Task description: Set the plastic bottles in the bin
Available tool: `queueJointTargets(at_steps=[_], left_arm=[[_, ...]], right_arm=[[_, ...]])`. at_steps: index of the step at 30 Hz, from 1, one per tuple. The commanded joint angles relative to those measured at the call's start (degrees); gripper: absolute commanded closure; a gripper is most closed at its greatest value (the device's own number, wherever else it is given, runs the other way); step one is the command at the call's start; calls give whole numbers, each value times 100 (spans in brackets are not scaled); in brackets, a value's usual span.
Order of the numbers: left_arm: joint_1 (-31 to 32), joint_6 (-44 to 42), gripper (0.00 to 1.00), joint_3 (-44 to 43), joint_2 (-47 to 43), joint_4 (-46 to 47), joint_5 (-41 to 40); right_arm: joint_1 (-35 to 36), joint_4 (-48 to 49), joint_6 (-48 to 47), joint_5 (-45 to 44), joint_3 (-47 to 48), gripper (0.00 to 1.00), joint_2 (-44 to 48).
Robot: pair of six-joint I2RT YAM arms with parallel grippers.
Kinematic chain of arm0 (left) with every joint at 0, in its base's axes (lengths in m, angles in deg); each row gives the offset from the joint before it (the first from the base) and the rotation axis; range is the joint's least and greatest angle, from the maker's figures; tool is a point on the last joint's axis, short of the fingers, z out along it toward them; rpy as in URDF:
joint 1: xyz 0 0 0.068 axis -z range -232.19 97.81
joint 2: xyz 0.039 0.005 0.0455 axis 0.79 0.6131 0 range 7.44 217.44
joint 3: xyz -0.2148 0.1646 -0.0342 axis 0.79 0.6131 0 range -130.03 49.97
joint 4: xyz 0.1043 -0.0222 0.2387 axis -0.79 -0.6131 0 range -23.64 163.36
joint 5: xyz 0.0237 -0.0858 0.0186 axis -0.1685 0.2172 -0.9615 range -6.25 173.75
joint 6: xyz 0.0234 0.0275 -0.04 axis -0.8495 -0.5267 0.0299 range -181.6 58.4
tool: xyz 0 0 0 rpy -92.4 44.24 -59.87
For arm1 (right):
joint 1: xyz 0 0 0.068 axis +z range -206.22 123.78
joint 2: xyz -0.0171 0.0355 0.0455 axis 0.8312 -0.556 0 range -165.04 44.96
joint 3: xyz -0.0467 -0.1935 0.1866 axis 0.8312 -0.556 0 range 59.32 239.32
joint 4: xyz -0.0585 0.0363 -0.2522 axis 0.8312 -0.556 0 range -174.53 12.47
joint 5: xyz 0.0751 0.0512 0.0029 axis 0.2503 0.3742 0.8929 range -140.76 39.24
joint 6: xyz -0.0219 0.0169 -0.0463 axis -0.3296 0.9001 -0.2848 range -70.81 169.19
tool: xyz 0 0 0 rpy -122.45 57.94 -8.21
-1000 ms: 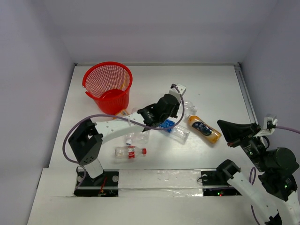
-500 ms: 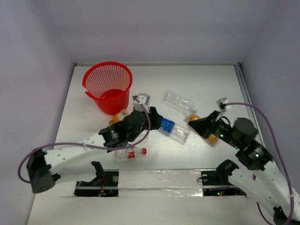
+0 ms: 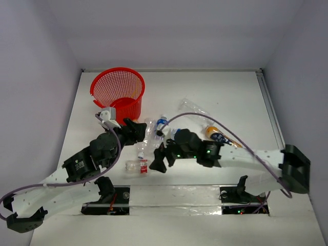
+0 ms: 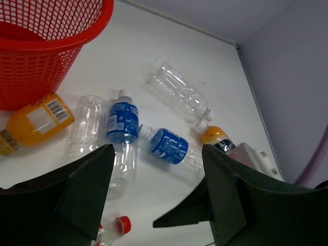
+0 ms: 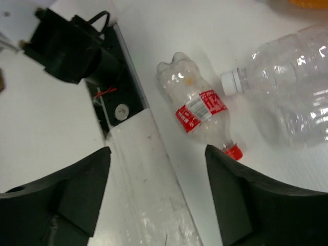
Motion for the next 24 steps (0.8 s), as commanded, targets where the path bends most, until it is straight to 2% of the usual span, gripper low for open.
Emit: queueJointTargets(at_steps=[1,5,6,13,17,24], left_arm=[[-118,-24,34,145,-169,-422,-232],[-829,-507,35,180,-134,-265,294],[-1274,-647,35,215,-117,-46,496],[-3147,-1246,35,347,-11,668,2648],[-3816,-1430,35,330,77,800,3371],[-4328,-1589,35,339,77,861,3969]], right_arm=[[207,445,-826,-477,897,17,-870],[260,180,-1336,-628,1662,9,-1933],[260,162,-1441,-610,1750,9,-2049],[532,-441,-1741,-539,2480,8,-2893],[726,-751,-1855,-698,2814,8,-3271],[972,-1243,-2039,-882,3253,11,-3755]])
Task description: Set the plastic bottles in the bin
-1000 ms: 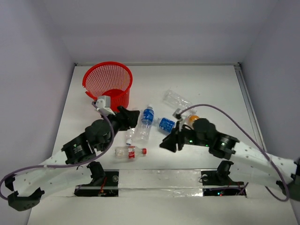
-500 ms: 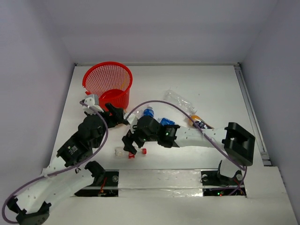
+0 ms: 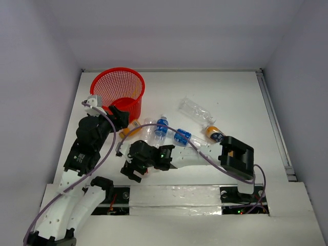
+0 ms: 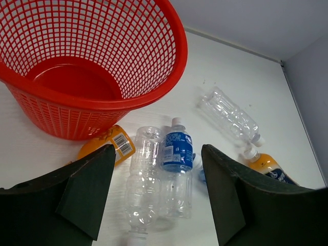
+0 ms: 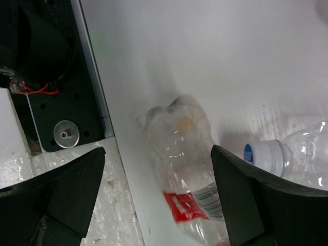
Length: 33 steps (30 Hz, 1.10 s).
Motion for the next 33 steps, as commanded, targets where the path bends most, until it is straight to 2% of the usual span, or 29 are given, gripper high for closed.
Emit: queueJointTargets(at_steps=[1,10,16,18,20,22,23,24,27,33], left_arm=[[-210,-212,35,2,-6,361,610],[-334,-256,34,-797,99,387,777],[-334,-221,33,-877,143,492,804],[-334,-212,33,-921,161,528,821],[-334,-186,31,-956,169,545,839],[-334,-194,31,-965,178,563,795],[-334,-186,31,-947,178,554,760],[-334,-194,31,-930,170,554,734],[-334,-203,31,-824,108,554,646],[-334,-72,31,-263,20,615,970]], right_arm=[[54,-326,-223,-214,413,11,-142],[169,-835,-415,-486,896,10,-722],[169,-1029,-496,-486,975,13,-863],[169,-1055,-505,-486,984,16,-889],[169,-1038,-470,-660,976,28,-863],[169,-933,-391,-671,871,39,-688],[169,-758,-356,-697,809,49,-583],[169,-670,-355,-732,739,53,-338],[169,-379,-22,-829,475,54,76],[169,113,400,-1513,-402,56,1806]])
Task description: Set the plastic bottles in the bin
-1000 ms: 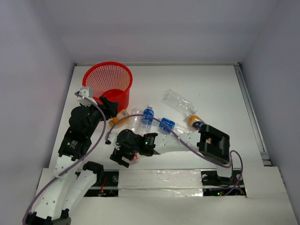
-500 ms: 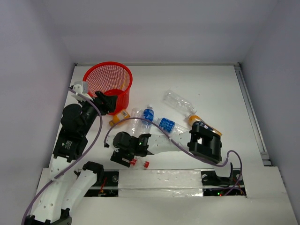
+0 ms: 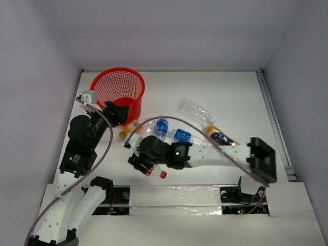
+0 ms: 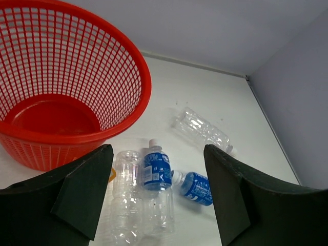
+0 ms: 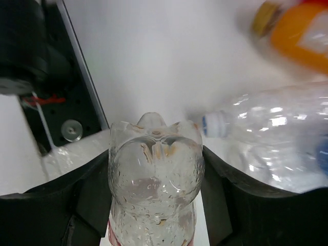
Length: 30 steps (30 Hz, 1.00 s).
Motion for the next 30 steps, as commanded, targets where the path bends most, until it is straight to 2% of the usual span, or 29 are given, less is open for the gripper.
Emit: queueJointTargets(at_steps=[1,5,7,9,11,15,18,19,20,23,28,30], left_arm=[[-43,101,31,376,-67,268,286],[-43,338,36,921,-278,259,392],[-43,662,36,1315,-488,356,384],[-43,882,37,1658,-629,391,261],[-43,1077,35,1827,-656,417,226],[333,1270,30,2011,-647,339,-72],[1062,1594,27,2169,-577,286,-888],[1273,1683,24,2266,-464,277,-1430],[1640,1762,23,2319,-376,277,-1636],[2090,1973,18,2425,134,329,-2103],[2224,2061,15,2539,512,391,-2631],[2224,2018,14,2557,565,539,-2605]], right_arm=[[57,712,331,-670,-391,56,1217],[-65,721,419,-1127,-813,58,2832],[-250,835,340,-1216,-893,59,3283],[-750,1186,270,-1155,-858,61,3644],[-1110,1658,304,-1015,-622,62,3655],[-1621,2363,383,-760,177,62,3041],[-1858,2847,401,-777,1045,63,2119],[-1998,2996,506,-768,1249,63,1638],[-2078,3267,611,-716,1452,63,1398],[-2263,3672,928,-724,2260,63,451],[-2509,3640,1217,-803,3797,63,-1054],[-2632,3289,1271,-908,4781,62,-1825]])
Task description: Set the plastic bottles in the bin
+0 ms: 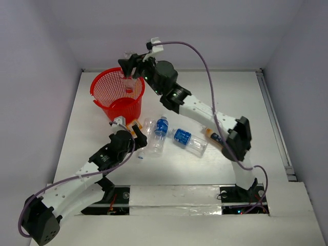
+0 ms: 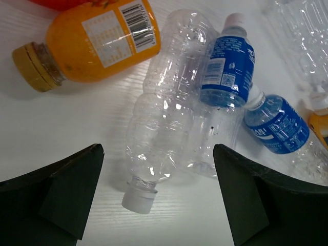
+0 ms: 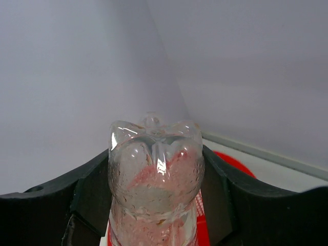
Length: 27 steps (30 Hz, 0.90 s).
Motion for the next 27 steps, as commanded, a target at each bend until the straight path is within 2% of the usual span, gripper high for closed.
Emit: queueJointTargets(at_steps=[1,2,4,7,10,11,14,15,22,25,26,27], left_arm=[[21,79,13,39,75,427,-428],[21,52,12,21,146,453,-384],[21,-9,12,39,339,646,-261],[21,-97,12,39,620,840,-112],[21,-185,12,-22,901,1174,20],[21,-202,13,-40,972,1192,21],[21,-220,14,-137,1140,1218,-155],[21,-229,15,-146,1157,1270,-190],[21,-334,18,-303,1605,1359,-270],[21,-387,18,-356,1746,1411,-304],[21,-413,18,-374,1790,1429,-365],[21,-466,18,-400,1895,1429,-375]], right_arm=[[-134,77,285,-194,1371,62,-790],[-134,-150,286,-212,1975,62,-1010],[-134,-336,242,-203,2471,62,-1591],[-134,-610,250,-159,2791,57,-1900],[-134,-268,303,-98,2097,37,-1734],[-134,-206,295,-63,1991,26,-1629],[-134,-433,207,139,1920,13,-1462],[-134,-477,189,253,1885,12,-1391],[-187,-460,75,588,690,10,-381],[-187,-382,136,676,-143,22,223],[-187,-224,180,685,-450,34,418],[-187,-136,250,650,-1141,40,629]])
